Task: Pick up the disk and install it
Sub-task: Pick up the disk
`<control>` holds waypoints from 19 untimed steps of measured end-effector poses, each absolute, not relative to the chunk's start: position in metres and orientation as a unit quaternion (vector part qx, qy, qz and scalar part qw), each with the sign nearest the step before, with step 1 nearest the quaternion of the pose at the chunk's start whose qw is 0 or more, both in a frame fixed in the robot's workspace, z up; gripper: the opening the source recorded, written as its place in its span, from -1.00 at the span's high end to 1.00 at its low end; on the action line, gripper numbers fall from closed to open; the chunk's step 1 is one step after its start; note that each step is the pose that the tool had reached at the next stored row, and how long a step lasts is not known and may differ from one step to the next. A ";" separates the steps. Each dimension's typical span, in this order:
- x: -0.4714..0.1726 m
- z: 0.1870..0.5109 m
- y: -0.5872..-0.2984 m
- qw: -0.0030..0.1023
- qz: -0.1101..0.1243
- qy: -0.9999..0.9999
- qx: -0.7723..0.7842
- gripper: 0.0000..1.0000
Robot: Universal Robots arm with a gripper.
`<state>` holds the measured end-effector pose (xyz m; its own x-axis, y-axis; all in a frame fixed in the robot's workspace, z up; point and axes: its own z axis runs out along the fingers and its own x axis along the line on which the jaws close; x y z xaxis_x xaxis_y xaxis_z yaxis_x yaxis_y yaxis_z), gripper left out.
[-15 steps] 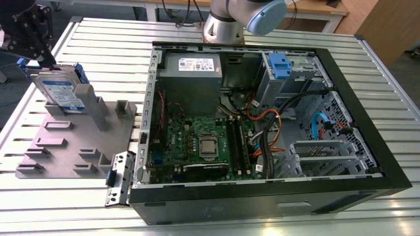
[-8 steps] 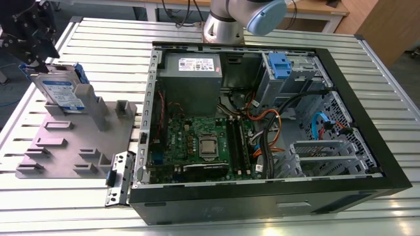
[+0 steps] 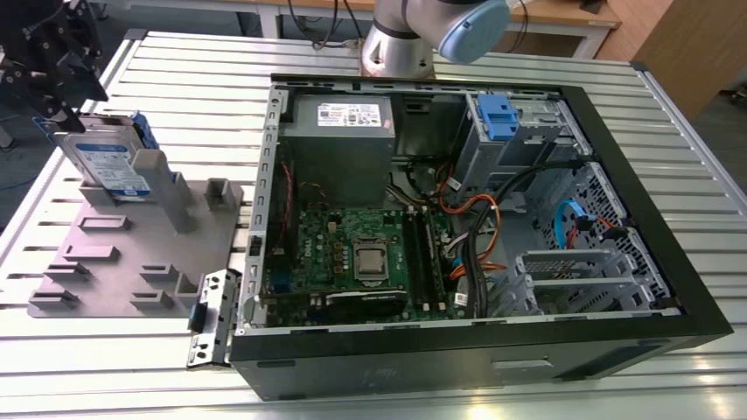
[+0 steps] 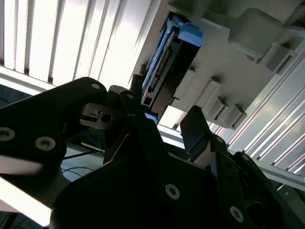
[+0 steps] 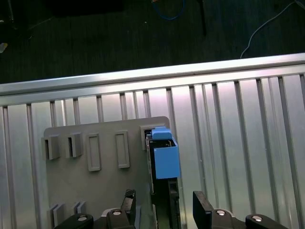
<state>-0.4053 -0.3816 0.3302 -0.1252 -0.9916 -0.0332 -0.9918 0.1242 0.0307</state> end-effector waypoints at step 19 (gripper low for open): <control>-0.410 0.299 -0.382 0.006 0.019 0.742 -0.670 -0.18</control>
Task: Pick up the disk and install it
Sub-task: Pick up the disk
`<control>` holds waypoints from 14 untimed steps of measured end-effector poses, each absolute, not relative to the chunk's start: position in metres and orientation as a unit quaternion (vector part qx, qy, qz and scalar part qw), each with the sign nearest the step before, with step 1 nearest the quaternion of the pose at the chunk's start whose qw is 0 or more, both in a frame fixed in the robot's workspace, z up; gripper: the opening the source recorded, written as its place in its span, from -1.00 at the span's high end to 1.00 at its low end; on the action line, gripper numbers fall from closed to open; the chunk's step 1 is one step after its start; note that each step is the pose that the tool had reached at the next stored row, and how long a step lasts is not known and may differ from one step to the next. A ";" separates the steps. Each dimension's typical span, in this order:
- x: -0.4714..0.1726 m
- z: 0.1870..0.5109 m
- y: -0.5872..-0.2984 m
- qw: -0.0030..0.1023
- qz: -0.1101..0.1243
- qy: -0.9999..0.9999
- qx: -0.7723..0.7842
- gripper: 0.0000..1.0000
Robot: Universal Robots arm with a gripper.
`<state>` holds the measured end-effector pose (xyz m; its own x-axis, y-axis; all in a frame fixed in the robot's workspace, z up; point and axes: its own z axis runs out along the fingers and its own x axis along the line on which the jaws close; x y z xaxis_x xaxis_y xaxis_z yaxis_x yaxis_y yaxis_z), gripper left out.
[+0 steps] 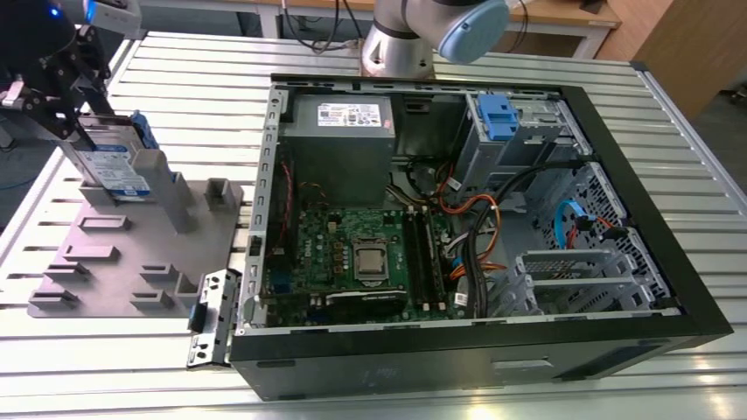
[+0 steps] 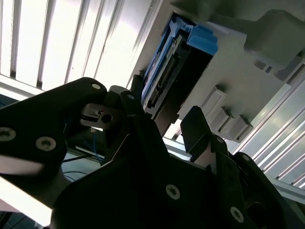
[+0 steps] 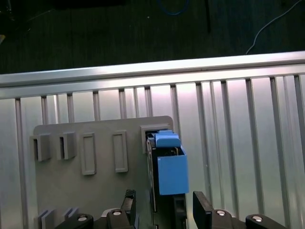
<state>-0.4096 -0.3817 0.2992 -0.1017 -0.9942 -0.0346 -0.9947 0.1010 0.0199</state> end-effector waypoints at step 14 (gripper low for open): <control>-0.410 0.296 -0.382 0.005 0.018 0.741 -0.671 -0.01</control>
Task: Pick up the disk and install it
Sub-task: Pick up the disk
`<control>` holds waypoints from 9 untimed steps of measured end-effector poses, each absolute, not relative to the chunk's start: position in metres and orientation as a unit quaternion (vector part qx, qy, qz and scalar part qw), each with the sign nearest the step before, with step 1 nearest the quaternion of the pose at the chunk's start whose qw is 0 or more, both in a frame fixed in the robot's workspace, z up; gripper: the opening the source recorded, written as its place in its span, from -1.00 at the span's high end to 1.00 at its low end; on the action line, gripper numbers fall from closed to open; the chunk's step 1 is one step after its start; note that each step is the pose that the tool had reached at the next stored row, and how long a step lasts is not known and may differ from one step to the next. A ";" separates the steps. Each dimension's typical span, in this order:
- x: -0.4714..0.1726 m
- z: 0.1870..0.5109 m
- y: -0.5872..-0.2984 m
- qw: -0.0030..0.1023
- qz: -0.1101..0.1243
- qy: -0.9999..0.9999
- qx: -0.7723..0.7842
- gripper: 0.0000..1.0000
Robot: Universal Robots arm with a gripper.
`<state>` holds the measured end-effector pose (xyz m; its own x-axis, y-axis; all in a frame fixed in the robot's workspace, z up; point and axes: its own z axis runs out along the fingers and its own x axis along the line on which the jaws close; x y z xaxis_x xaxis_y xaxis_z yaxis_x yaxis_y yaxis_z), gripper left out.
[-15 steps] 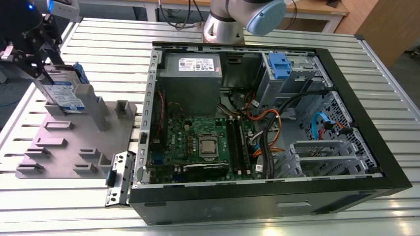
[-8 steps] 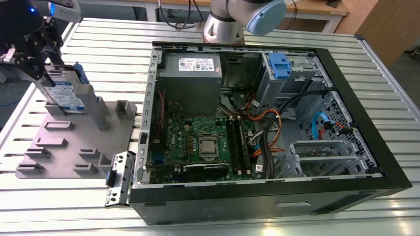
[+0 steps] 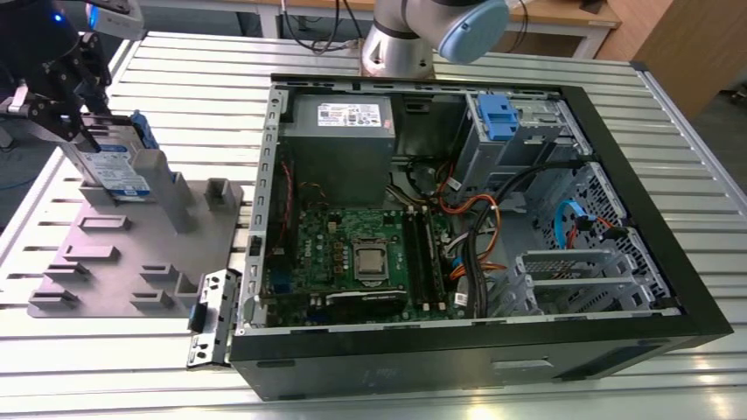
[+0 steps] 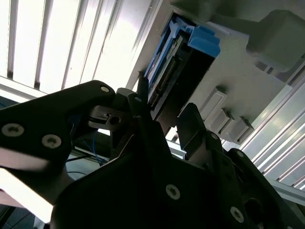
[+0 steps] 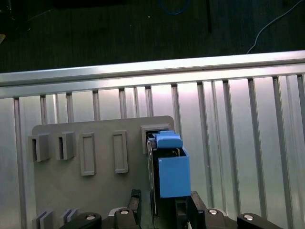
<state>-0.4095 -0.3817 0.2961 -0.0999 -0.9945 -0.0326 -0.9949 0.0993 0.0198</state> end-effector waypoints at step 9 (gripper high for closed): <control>-0.409 0.296 -0.381 0.006 0.019 0.741 -0.671 -0.01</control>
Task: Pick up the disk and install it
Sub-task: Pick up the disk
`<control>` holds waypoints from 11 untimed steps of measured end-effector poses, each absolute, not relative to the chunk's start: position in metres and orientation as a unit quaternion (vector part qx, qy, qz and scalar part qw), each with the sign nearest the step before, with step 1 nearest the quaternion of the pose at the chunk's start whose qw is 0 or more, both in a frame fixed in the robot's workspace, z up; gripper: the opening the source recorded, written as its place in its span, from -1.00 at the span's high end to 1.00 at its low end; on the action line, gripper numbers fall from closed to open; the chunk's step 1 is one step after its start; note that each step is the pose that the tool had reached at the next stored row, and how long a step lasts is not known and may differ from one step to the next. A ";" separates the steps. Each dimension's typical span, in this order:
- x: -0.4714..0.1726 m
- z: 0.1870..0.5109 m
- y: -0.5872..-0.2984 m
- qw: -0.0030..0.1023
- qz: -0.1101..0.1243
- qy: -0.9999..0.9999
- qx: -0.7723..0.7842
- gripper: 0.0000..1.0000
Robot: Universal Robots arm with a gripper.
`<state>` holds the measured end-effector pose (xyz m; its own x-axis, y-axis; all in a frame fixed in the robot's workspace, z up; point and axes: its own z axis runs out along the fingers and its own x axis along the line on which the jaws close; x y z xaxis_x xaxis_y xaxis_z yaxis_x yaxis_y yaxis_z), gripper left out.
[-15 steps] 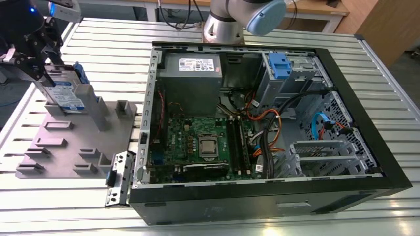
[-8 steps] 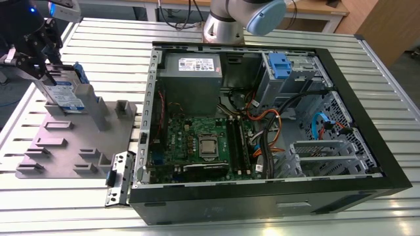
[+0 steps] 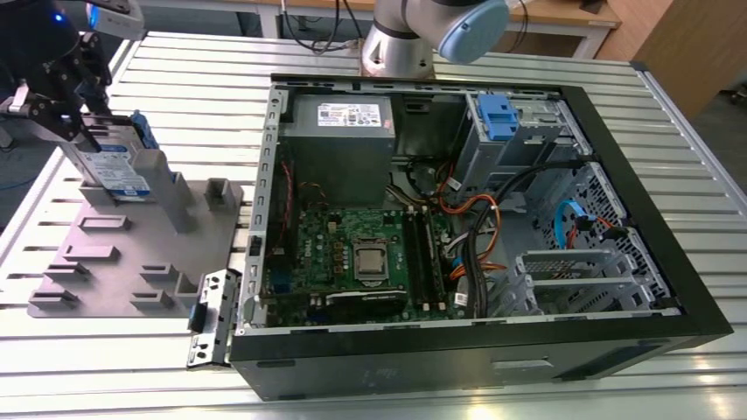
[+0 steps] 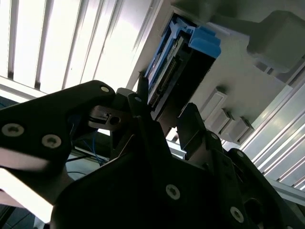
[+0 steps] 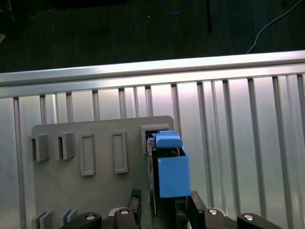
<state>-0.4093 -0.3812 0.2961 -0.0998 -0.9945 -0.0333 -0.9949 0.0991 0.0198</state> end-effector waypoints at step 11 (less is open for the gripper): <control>-0.407 0.296 -0.380 0.006 0.019 0.741 -0.671 -0.01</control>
<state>-0.4072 -0.3804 0.2961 -0.0997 -0.9944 -0.0336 -0.9949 0.0991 0.0198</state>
